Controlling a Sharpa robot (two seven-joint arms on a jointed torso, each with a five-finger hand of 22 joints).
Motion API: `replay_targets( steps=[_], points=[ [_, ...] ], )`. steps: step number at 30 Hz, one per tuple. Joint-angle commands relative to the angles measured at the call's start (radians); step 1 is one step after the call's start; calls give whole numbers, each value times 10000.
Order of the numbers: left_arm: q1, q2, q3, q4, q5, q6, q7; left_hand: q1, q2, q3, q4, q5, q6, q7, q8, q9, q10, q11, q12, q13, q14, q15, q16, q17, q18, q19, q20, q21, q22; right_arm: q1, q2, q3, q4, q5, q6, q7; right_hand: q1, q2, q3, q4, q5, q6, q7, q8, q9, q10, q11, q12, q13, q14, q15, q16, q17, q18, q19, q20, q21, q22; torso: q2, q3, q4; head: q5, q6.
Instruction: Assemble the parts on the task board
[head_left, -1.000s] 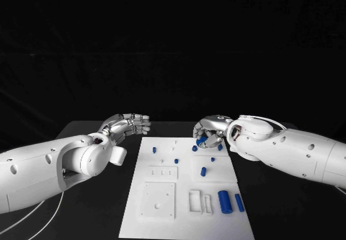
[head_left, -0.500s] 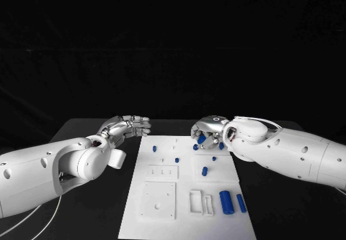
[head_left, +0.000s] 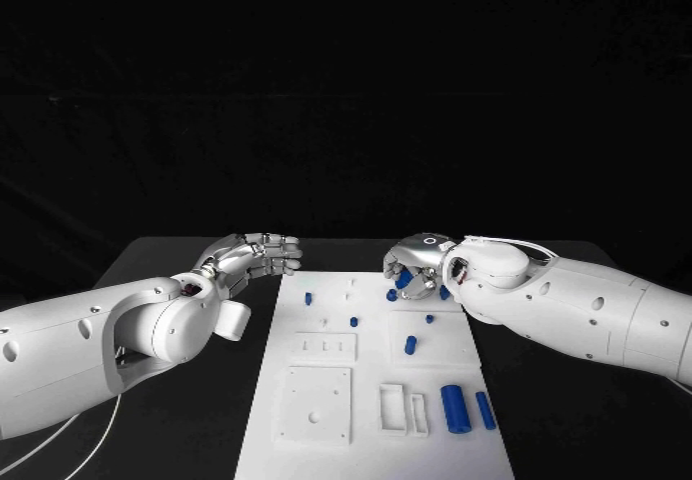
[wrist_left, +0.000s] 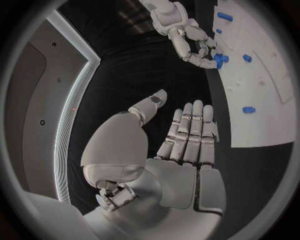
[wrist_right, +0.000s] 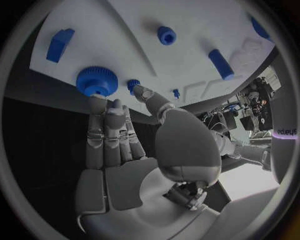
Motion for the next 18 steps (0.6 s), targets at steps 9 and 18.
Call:
replay_targets(
  steps=[9,18],
  points=[
    [36,47,7,-47,-54,208,72,-123,20,5,24,-33,36,282,-49,19,26,-4,-69,-8,-107,15,16,-28,76,-43,7,40,207,-13,5,4,6,-192,279,85,-30,48,255,-9,-1,384,-65,186,85,472,-131,187,54,-67,-140,154,-105,294,150,-121,173,230,214,21,24,20,-5],
    [36,58,6,-114,-54,212,54,-132,24,12,34,-30,29,285,-52,21,19,-1,-74,-9,-116,17,14,-34,78,-47,9,40,206,-17,-16,3,180,-44,390,123,-106,63,272,-12,13,532,-97,242,165,685,-206,210,127,-78,-213,213,-197,294,230,-200,468,264,297,32,16,7,44]
  ],
)
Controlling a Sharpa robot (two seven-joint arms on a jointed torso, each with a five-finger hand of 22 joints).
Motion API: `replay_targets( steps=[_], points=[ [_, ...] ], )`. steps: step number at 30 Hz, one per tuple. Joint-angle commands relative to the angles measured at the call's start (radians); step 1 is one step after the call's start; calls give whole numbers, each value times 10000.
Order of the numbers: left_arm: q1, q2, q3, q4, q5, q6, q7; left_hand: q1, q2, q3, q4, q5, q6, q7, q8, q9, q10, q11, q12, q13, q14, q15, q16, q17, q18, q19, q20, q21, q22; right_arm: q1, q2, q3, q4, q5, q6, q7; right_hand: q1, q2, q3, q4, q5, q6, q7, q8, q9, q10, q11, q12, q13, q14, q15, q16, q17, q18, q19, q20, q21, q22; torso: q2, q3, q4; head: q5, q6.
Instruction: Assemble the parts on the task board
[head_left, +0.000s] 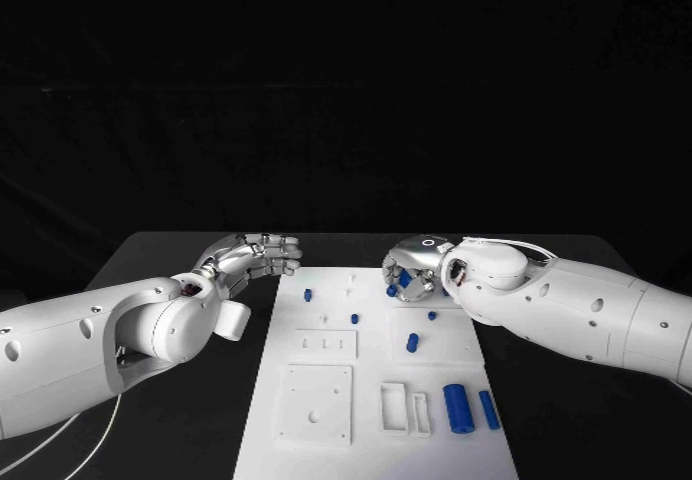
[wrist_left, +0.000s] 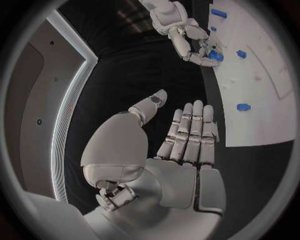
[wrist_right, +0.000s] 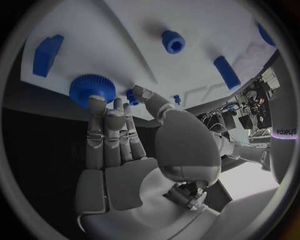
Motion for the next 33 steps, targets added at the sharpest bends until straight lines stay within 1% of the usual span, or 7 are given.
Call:
replay_targets(
  steps=[1,4,5,6,26,28,33],
  points=[
    [34,22,8,-19,-51,167,67,-94,-14,13,33,-30,29,285,-53,14,19,-1,-37,-10,-80,-19,14,-14,108,-47,9,41,206,-12,2,-2,58,-3,267,85,-70,25,52,0,9,-44,0,27,16,67,-14,11,15,23,-74,43,-22,317,150,-168,66,264,59,11,-5,7,26],
    [34,15,8,-29,-51,169,51,-93,-15,15,33,-29,27,286,-54,14,17,-1,-38,-10,-82,-19,14,-16,110,-48,9,41,206,-12,-5,-2,74,-2,300,77,-90,36,52,1,-6,-35,-4,27,27,85,-18,4,25,23,-78,56,-37,317,136,-174,104,262,90,14,4,3,55],
    [34,14,8,-35,-51,170,40,-93,-16,16,33,-29,27,286,-54,14,16,0,-39,-10,-83,-18,14,-16,110,-49,9,41,206,-12,-14,-2,92,-2,302,61,-95,38,52,1,-10,-32,-6,27,30,90,-20,2,28,22,-80,60,-42,317,132,-176,117,262,28,-47,133,-108,5],
    [34,12,8,-40,-51,168,38,-92,-16,17,33,-28,26,286,-54,14,15,0,-39,-10,-83,-18,14,-17,110,-49,9,41,206,-12,-17,-2,108,-2,320,53,-102,37,50,0,-15,-28,-7,27,35,97,-22,-1,32,22,-82,66,-48,317,129,-180,136,262,12,-62,163,-136,-10],
    [33,25,5,-143,-56,205,-59,-65,-29,40,15,-17,4,294,-66,16,-26,15,-65,-18,-97,-16,14,-28,117,-61,11,41,205,-12,-54,-2,248,54,328,-27,-216,46,5,6,-36,-20,-5,15,66,169,-37,-12,73,13,-94,112,-94,317,98,-209,276,262,128,-28,134,-119,115],
    [33,24,5,-147,-56,206,-59,-64,-28,41,15,-17,4,295,-67,16,-28,16,-66,-18,-98,-15,15,-29,117,-62,12,42,205,-12,-60,-2,228,14,301,-36,-156,119,96,5,-242,67,-48,53,109,300,-90,32,137,4,-147,137,-121,317,82,-236,369,262,135,-29,130,-120,127],
    [33,30,5,-156,-56,220,-87,-61,-27,45,13,-17,2,297,-68,17,-32,18,-68,-18,-99,-14,15,-31,118,-64,13,42,206,-12,-63,-2,247,-108,106,-70,-21,282,999,73,-1400,317,-146,113,238,577,-200,78,366,-7,-267,265,-188,317,36,-232,668,252,152,-25,127,-121,141]
  ],
)
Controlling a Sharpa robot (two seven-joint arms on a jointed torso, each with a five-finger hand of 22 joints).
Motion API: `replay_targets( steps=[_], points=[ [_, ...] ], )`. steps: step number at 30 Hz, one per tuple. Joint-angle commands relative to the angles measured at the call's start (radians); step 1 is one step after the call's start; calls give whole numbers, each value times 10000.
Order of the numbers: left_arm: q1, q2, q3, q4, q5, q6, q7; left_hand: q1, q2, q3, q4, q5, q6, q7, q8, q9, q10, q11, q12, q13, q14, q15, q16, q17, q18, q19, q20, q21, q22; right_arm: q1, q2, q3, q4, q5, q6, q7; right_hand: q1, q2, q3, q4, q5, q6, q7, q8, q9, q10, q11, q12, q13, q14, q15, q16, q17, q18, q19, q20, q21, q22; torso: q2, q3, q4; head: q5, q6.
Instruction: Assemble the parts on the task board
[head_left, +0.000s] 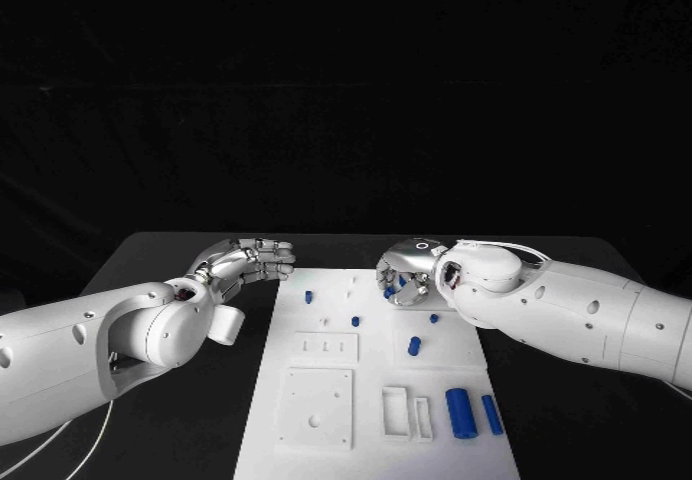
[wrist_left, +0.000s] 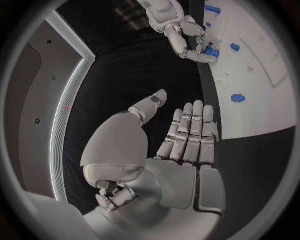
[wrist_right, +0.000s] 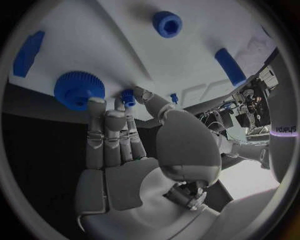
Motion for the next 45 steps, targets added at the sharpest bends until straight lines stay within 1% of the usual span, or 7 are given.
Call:
replay_targets(
  steps=[1,3,10,18,31,37,45],
  points=[
    [29,22,7,11,-50,180,9,-61,-27,46,13,-18,2,297,-68,12,-32,18,-69,-10,-63,23,16,-12,169,-63,13,43,207,-60,-11,-44,23,-230,35,-75,76,201,651,87,-784,230,-56,97,83,298,-11,85,198,-75,-198,91,-24,470,11,-58,147,252,23,3,-4,0,10],
    [29,22,7,11,-51,185,5,-62,-27,47,14,-18,-1,298,-69,12,-35,19,-71,-11,-63,23,16,-13,169,-64,14,43,207,-60,-15,-44,44,-260,-35,-118,67,186,1267,195,-1230,412,-123,166,169,496,-87,155,338,-105,-299,126,-48,470,-11,-87,281,258,32,2,0,-4,11],
    [29,27,7,-2,-63,186,5,-61,-27,49,14,-19,-5,301,-71,13,-40,22,-74,-11,-63,24,18,-15,169,-65,15,44,208,-60,-31,-43,155,-384,-600,-373,-120,106,1814,180,-1255,597,-218,276,375,783,-215,283,662,-129,-418,166,-107,470,-55,-156,552,246,43,0,6,-3,27],
    [29,35,7,-7,-75,179,1,-36,-27,66,-2,-14,-8,303,-73,16,-44,23,-77,-10,-65,24,22,-20,174,-70,15,46,208,-59,-2,-8,211,-400,-1464,-720,-216,26,1977,123,-1262,654,-256,322,513,817,-248,286,858,-129,-443,204,-137,470,-61,-227,748,244,54,-5,0,16,101],
    [29,49,7,0,-93,164,12,-17,-29,76,-16,-13,-9,303,-73,19,-46,24,-79,-9,-66,24,26,-23,176,-73,16,48,208,-58,552,47,8,-547,-2376,-1079,-230,-69,2114,123,-1264,691,-281,335,592,830,-260,269,970,-126,-455,233,-158,470,-67,-264,864,237,90,7,-1,31,237],
    [29,78,8,32,-99,185,27,-14,-31,77,-19,-15,-9,304,-73,20,-47,25,-80,-8,-68,25,26,-25,176,-74,17,49,209,-60,952,47,-255,-574,-2425,-1063,-229,-99,2170,141,-1265,689,-282,330,615,826,-260,256,1006,-127,-455,241,-168,470,-70,-273,898,232,99,-2,6,29,240],
    [33,87,10,92,-102,187,29,-11,-30,80,-22,-17,-8,304,-72,23,-48,26,-81,-8,-79,29,22,-30,176,-75,20,51,209,-79,1322,49,-533,-707,-2529,-1143,-228,-111,2217,155,-1264,681,-280,322,632,816,-257,242,1032,-129,-452,244,-176,470,-77,-279,919,228,128,-13,62,74,269]
  ],
)
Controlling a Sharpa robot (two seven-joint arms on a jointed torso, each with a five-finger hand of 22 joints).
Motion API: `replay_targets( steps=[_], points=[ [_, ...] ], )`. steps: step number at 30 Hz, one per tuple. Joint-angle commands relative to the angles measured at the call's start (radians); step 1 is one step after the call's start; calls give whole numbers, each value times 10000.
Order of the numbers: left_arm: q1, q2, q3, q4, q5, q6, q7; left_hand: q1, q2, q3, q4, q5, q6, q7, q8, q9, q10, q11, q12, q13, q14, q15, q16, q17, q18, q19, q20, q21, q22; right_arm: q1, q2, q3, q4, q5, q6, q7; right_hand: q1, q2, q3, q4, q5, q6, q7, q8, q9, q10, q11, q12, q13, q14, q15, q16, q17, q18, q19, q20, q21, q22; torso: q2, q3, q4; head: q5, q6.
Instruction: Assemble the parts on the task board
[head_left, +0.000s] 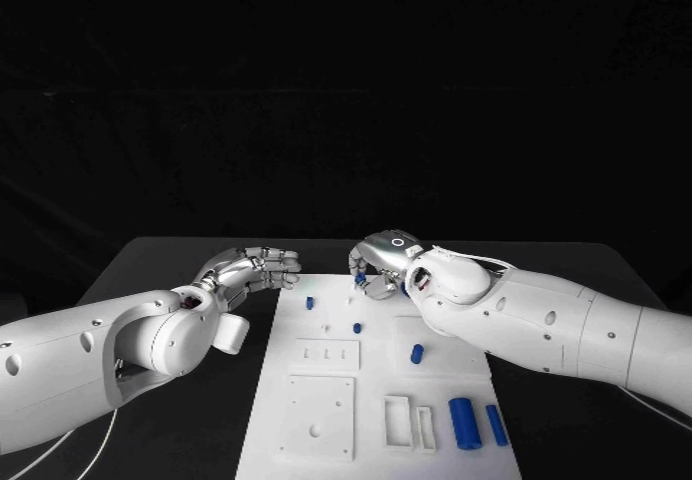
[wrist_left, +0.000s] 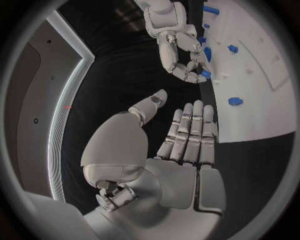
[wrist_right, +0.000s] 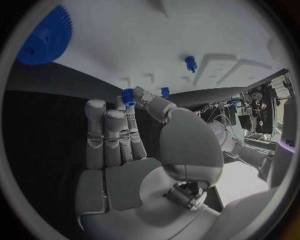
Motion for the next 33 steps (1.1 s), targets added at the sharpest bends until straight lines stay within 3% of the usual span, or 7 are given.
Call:
replay_targets(
  steps=[1,12,33],
  points=[
    [35,0,9,52,-59,153,82,-11,-31,54,4,-17,-7,304,-35,9,-48,26,-42,-12,-46,-4,22,-12,196,-76,20,51,210,-13,94,7,-98,-257,-228,-122,60,-11,83,10,27,76,-17,10,24,614,-171,-29,666,-173,-268,51,-11,785,10,-53,63,228,29,-16,40,30,11],
    [132,-39,9,146,-103,132,77,-10,-37,55,-3,-22,-6,304,-34,13,-48,27,-43,-10,-65,3,15,-21,195,-84,26,50,209,-96,326,7,-391,-329,-153,-174,53,-30,129,30,27,65,-12,-2,44,599,-166,-49,699,-178,-264,53,-23,785,3,-58,89,224,114,-64,122,17,66],
    [195,-74,9,196,-119,111,78,-11,-52,56,-9,-28,-14,306,-38,17,-53,30,-48,-9,-80,10,13,-32,196,-95,34,51,209,-111,390,7,-521,-718,154,-565,55,-68,185,35,27,62,-14,-11,76,588,-160,-72,747,-180,-258,60,-40,785,-17,-61,120,220,180,-82,116,56,54]
  ],
)
